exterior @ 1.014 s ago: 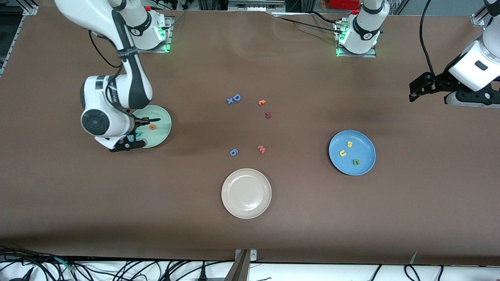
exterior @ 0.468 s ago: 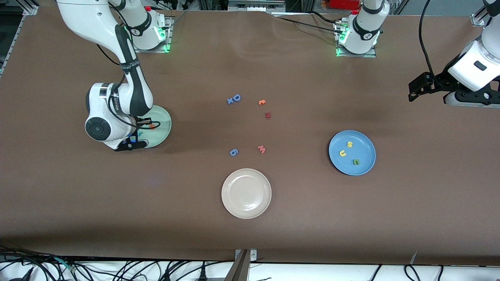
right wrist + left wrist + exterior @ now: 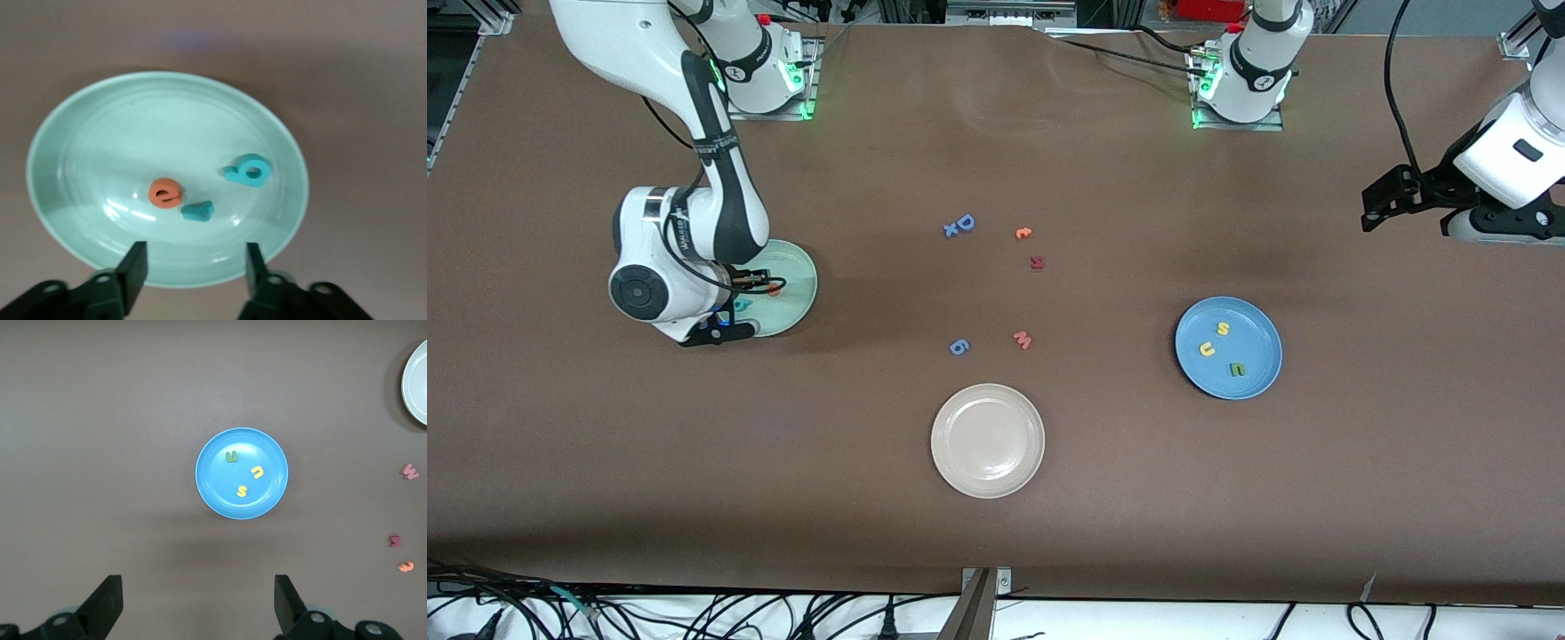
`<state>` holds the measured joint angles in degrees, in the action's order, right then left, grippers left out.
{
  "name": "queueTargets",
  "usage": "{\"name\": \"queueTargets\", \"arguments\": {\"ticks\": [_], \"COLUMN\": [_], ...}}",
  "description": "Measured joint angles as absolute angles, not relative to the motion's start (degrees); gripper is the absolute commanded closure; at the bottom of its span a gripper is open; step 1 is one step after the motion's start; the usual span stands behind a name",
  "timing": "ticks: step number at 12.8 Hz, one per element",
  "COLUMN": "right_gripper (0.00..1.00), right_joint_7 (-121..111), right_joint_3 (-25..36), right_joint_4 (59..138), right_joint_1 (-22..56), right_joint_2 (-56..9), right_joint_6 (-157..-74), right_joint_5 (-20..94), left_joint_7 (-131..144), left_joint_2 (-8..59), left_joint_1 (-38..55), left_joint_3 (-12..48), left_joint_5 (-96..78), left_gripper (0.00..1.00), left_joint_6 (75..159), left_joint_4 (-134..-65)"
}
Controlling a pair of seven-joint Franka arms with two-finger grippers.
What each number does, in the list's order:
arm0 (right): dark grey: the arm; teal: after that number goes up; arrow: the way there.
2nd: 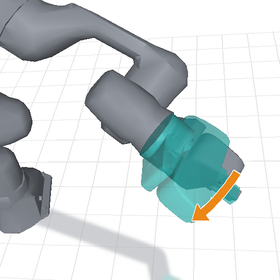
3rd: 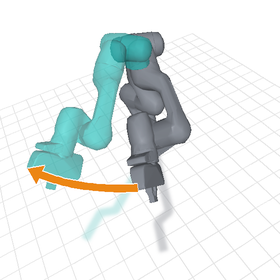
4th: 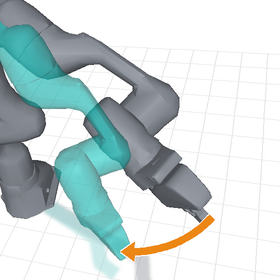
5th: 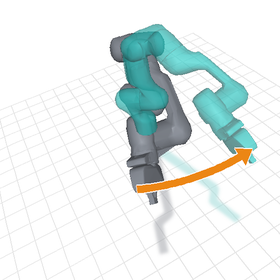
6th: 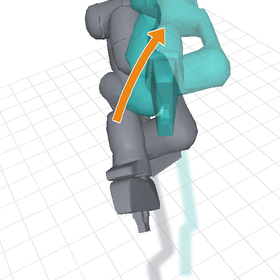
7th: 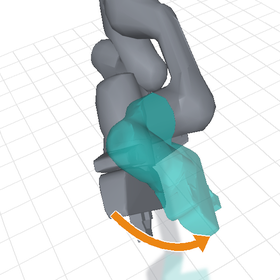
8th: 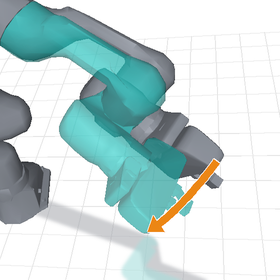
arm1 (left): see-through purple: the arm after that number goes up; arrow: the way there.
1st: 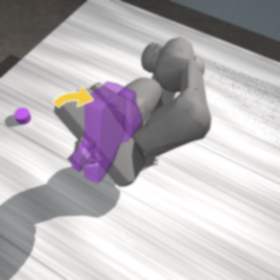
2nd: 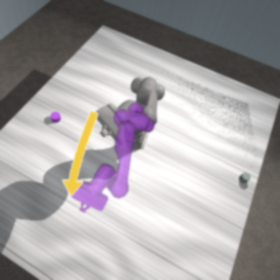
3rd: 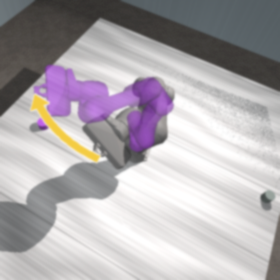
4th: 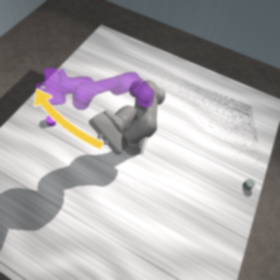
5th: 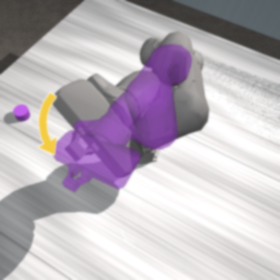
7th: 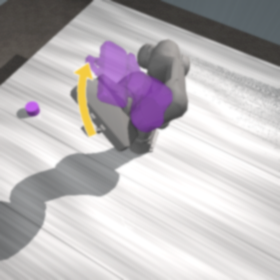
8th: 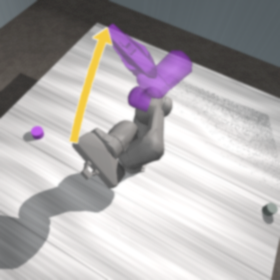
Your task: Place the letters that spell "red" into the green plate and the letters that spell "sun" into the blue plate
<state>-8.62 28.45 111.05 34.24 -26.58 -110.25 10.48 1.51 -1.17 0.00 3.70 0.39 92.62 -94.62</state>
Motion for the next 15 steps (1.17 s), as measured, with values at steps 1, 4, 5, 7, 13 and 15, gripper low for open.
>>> {"name": "queueTargets", "arguments": {"ticks": [1, 4, 5, 7, 13, 15], "right_gripper": [0.16, 0.02, 0.02, 0.01, 0.01, 0.01], "right_joint_7": [-8.7, -8.8, -8.8, -8.8, -9.2, -9.2], "right_joint_3": [29.3, 32.4, 33.4, 34.8, 38.4, 38.4], "right_joint_4": [108.9, 102.0, 99.6, 94.8, 86.1, 85.1], "right_joint_1": [34.2, 34.2, 34.2, 34.2, 34.1, 34.2], "right_joint_2": [-26.0, -24.0, -23.4, -22.8, -22.5, -21.8], "right_joint_6": [-107.8, -101.4, -99.2, -94.4, -88.0, -87.9], "right_joint_5": [10.5, 10.5, 10.5, 10.5, 10.5, 10.5], "left_joint_7": [1.5, 1.5, 1.5, 1.5, 1.5, 1.5], "left_joint_2": [-1.2, -1.2, -1.2, -1.2, -1.2, -1.2], "left_joint_1": [0.3, 0.3, 0.3, 0.3, 0.5, 0.5], "left_joint_3": [3.5, 3.1, 3.0, 3.0, 3.0, 3.0], "left_joint_5": [0.4, 0.4, 0.4, 0.4, 0.4, 0.4], "left_gripper": [0.0, 0.0, 0.0, 0.0, 0.0, 0.0], "left_joint_6": [92.6, 92.0, 91.9, 91.8, 91.8, 91.8], "left_joint_4": [-94.6, -94.6, -94.6, -94.6, -94.6, -94.6]}}
